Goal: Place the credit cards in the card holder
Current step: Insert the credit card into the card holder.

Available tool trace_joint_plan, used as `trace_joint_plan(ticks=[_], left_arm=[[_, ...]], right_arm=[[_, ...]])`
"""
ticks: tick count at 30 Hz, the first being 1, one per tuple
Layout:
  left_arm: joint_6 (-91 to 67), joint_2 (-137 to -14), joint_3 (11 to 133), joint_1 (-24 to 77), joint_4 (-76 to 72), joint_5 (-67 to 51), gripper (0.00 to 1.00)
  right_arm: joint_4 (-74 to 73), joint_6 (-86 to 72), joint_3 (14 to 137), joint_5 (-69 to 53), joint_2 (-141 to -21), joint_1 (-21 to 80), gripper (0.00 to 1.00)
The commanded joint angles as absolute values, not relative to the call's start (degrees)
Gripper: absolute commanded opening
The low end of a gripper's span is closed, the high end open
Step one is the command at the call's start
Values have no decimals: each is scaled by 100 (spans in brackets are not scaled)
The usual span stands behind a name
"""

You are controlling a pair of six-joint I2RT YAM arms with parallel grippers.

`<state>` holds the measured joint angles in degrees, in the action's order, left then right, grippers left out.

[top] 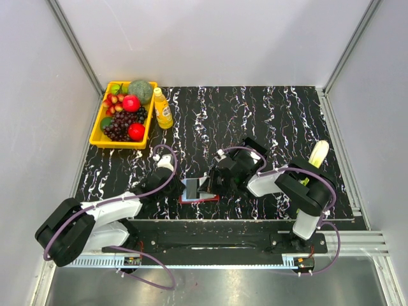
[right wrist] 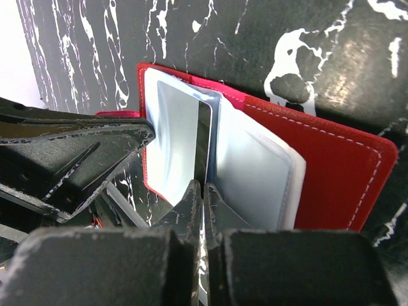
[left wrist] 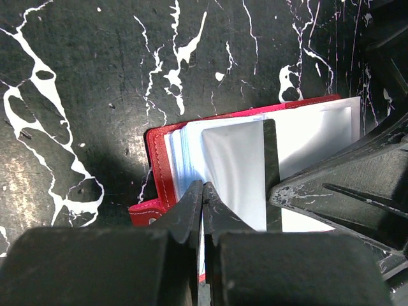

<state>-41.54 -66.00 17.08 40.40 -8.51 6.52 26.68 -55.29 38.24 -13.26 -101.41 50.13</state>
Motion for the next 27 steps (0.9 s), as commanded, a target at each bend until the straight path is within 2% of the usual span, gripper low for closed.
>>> trace_joint_plan(ticks=[1, 7, 11, 13, 15, 22, 27], left_arm=[[-4175, -6645, 1564, 4034, -729, 642, 2], [-4166, -6566, 1565, 4043, -659, 677, 3], [-4192, -6390, 1556, 4043, -519, 834, 5], [-4236, -6197, 1591, 4034, -291, 1053, 18], [-4289, -5987, 1617, 4034, -19, 1282, 20], [-4649, -6002, 1643, 4043, 334, 1564, 20], [-4763, -6459, 1495, 4043, -262, 1222, 13]], right_arm=[[2558, -5265, 4236, -1494, -10406, 5229, 1], [2549, -5186, 4394, -1582, -10477, 5273, 2], [2313, -5273, 4315, -1136, -10354, 5282, 2], [1804, -5204, 4368, -758, -10240, 5282, 1], [1530, -5150, 4290, -476, -10108, 5247, 1], [1467, -4940, 4175, -509, -9993, 5150, 1], [1670, -4808, 4341, -992, -10160, 5168, 4]])
